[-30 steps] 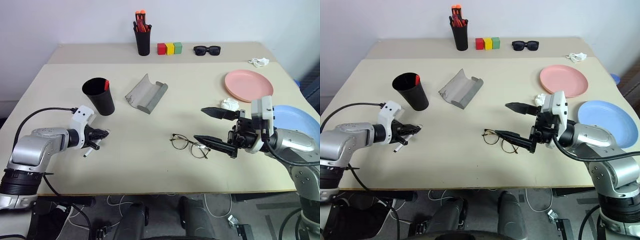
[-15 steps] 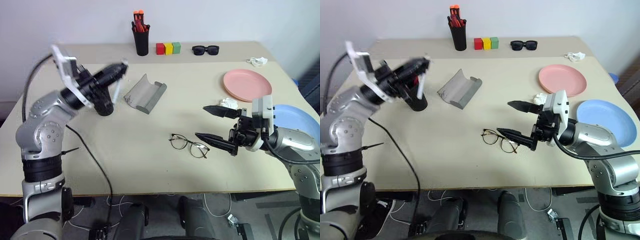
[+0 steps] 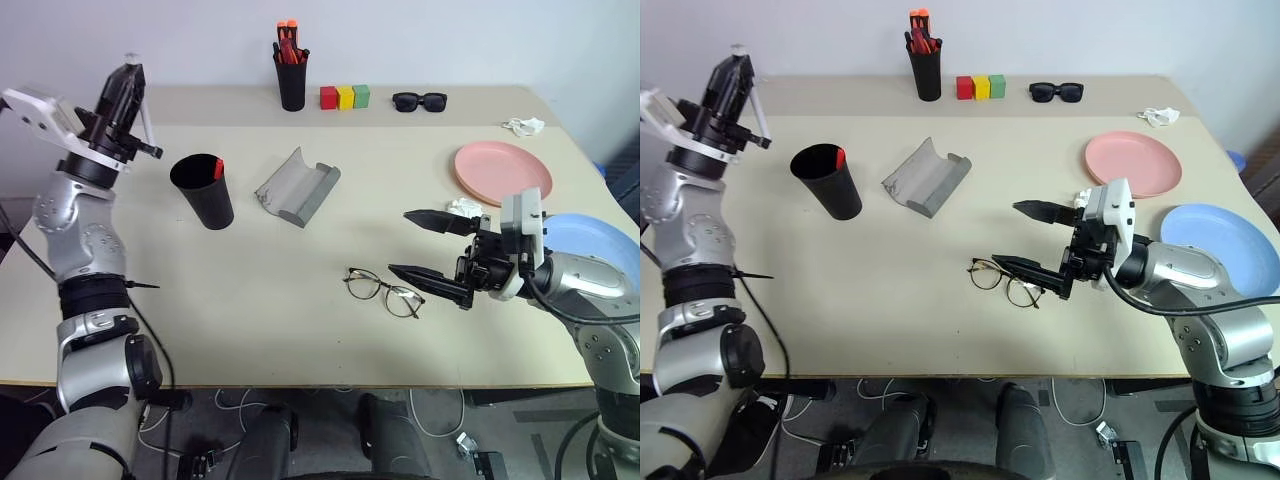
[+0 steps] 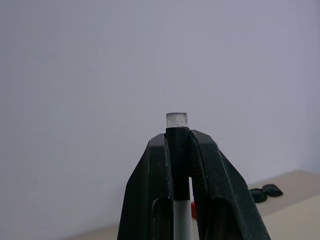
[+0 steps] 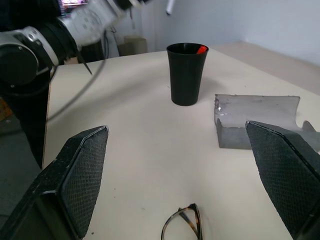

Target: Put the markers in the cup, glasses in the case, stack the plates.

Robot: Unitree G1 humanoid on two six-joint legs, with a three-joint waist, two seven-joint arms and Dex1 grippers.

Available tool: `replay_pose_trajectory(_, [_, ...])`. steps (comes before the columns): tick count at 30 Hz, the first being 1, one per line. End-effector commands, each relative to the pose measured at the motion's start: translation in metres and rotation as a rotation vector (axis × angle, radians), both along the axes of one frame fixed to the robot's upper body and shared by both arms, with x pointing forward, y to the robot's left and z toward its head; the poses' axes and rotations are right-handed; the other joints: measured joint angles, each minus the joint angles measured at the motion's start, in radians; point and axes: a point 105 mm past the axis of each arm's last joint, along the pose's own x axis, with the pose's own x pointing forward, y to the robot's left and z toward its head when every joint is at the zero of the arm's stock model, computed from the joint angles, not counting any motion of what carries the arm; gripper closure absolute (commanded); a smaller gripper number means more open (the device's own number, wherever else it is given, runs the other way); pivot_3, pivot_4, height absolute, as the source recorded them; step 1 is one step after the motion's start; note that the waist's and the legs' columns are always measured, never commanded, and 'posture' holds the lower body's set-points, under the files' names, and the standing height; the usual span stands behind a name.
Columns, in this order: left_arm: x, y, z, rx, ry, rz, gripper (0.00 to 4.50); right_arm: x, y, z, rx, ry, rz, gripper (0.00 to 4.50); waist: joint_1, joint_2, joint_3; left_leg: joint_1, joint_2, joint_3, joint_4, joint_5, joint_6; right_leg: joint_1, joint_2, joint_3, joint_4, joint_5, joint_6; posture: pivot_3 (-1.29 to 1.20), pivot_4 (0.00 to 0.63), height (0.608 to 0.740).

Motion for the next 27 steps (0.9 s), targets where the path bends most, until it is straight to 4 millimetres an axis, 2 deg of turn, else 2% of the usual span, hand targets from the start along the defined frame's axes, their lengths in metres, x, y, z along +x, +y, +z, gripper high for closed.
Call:
replay_pose_trajectory(1, [-0.001, -0.005, 0.009, 0.018, -0.076, -0.018, 4.47, -0.003, 0.0, 0.008, -0.013, -0.042, 0.003, 0.0, 0.002, 0.0, 0.0, 0.0, 0.0, 0.0, 0.0, 0.0, 0.0, 0.0, 0.0, 0.0, 0.0, 0.0, 0.0, 0.0, 0.15, 0.74])
replay_pose_trajectory(8, [0.006, -0.014, -0.015, -0.009, -0.045, -0.092, 4.47, -0.006, -0.001, 0.008, -0.014, -0.041, -0.011, 0.0, 0.003, 0.0, 0.0, 0.0, 0.0, 0.0, 0.0, 0.0, 0.0, 0.0, 0.0, 0.0, 0.0, 0.0, 0.0, 0.0, 0.15, 0.74])
replay_pose_trajectory(15, [0.009, -0.014, -0.027, -0.009, -0.021, -0.086, 4.47, -0.007, -0.001, 0.009, -0.018, -0.042, -0.011, 0.0, 0.002, 0.0, 0.0, 0.0, 0.0, 0.0, 0.0, 0.0, 0.0, 0.0, 0.0, 0.0, 0.0, 0.0, 0.0, 0.0, 0.15, 0.74])
replay_pose_trajectory(21, [0.011, -0.015, -0.036, -0.041, 0.007, -0.102, 1.68, -0.006, -0.001, 0.009, -0.024, -0.04, -0.012, 0.0, 0.003, 0.0, 0.0, 0.0, 0.0, 0.0, 0.0, 0.0, 0.0, 0.0, 0.0, 0.0, 0.0, 0.0, 0.0, 0.0, 0.15, 0.74])
replay_pose_trajectory(24, [0.01, -0.015, -0.037, -0.042, 0.01, -0.101, 0.12, -0.006, -0.002, 0.009, -0.028, -0.039, -0.014, 0.0, 0.003, 0.0, 0.0, 0.0, 0.0, 0.0, 0.0, 0.0, 0.0, 0.0, 0.0, 0.0, 0.0, 0.0, 0.0, 0.0, 0.15, 0.74])
replay_pose_trajectory(27, [0.008, -0.014, -0.034, -0.056, 0.003, -0.106, 0.04, -0.007, -0.002, 0.009, -0.029, -0.038, -0.014, 0.0, 0.003, 0.0, 0.0, 0.0, 0.0, 0.0, 0.0, 0.0, 0.0, 0.0, 0.0, 0.0, 0.0, 0.0, 0.0, 0.0, 0.15, 0.74])
